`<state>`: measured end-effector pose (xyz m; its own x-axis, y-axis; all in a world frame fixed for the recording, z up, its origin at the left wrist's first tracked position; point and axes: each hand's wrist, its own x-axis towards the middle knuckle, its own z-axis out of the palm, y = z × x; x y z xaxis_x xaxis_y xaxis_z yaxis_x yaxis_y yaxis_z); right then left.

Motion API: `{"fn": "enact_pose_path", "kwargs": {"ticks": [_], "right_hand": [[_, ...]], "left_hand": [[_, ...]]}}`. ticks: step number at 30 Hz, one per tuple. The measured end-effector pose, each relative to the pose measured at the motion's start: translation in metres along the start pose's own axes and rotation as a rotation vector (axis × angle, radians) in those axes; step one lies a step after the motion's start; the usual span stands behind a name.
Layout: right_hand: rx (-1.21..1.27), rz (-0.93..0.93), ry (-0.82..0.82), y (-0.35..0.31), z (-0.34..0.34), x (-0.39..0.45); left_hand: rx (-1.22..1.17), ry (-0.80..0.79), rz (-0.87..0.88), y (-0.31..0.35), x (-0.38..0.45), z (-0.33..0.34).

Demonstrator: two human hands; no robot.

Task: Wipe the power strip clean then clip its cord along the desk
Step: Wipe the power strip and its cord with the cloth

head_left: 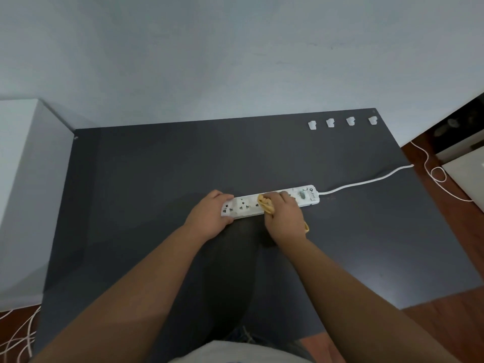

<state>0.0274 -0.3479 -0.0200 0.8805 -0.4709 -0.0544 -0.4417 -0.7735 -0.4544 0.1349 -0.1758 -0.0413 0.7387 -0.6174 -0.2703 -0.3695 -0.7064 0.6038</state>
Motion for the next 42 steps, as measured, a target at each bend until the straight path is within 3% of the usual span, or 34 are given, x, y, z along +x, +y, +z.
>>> {"fn": "enact_pose_path", "kwargs": {"ticks": [2, 4, 6, 9, 11, 15, 19, 23, 27, 30, 38, 42], "right_hand": [[-0.113, -0.069, -0.140, -0.004, -0.002, 0.004], [-0.224, -0.279, -0.338, -0.010, 0.000, 0.000], [-0.227, -0.435, -0.405, -0.007, -0.003, -0.005], [0.026, -0.185, -0.143, 0.016, -0.019, 0.005], [0.002, 0.011, 0.007, 0.036, -0.033, 0.024], [-0.125, 0.117, -0.012, 0.048, -0.035, 0.047], [-0.116, 0.053, -0.118, 0.030, -0.014, 0.033], [-0.060, -0.237, -0.298, 0.027, -0.013, 0.013], [-0.060, 0.060, 0.016, 0.051, -0.032, 0.040], [-0.135, 0.130, -0.003, 0.048, -0.025, 0.046], [-0.155, -0.405, -0.326, 0.026, -0.008, 0.015], [-0.014, -0.107, -0.067, 0.052, -0.025, 0.030]], "left_hand": [[0.010, 0.000, 0.004, 0.002, 0.001, -0.001], [0.028, -0.004, -0.001, 0.004, 0.003, -0.001], [0.051, -0.017, -0.013, 0.005, 0.004, -0.001], [0.045, 0.027, 0.041, 0.011, 0.004, -0.001], [0.044, 0.058, 0.108, 0.020, 0.006, 0.001], [0.128, -0.004, 0.165, 0.039, 0.012, 0.008], [0.234, -0.043, 0.098, 0.042, 0.015, 0.010], [0.234, -0.063, 0.091, 0.040, 0.016, 0.010], [0.192, -0.090, 0.072, 0.037, 0.015, 0.011], [0.161, -0.078, 0.068, 0.037, 0.014, 0.013], [0.097, -0.040, 0.056, 0.035, 0.013, 0.015], [0.102, -0.037, 0.057, 0.034, 0.014, 0.015]]}}
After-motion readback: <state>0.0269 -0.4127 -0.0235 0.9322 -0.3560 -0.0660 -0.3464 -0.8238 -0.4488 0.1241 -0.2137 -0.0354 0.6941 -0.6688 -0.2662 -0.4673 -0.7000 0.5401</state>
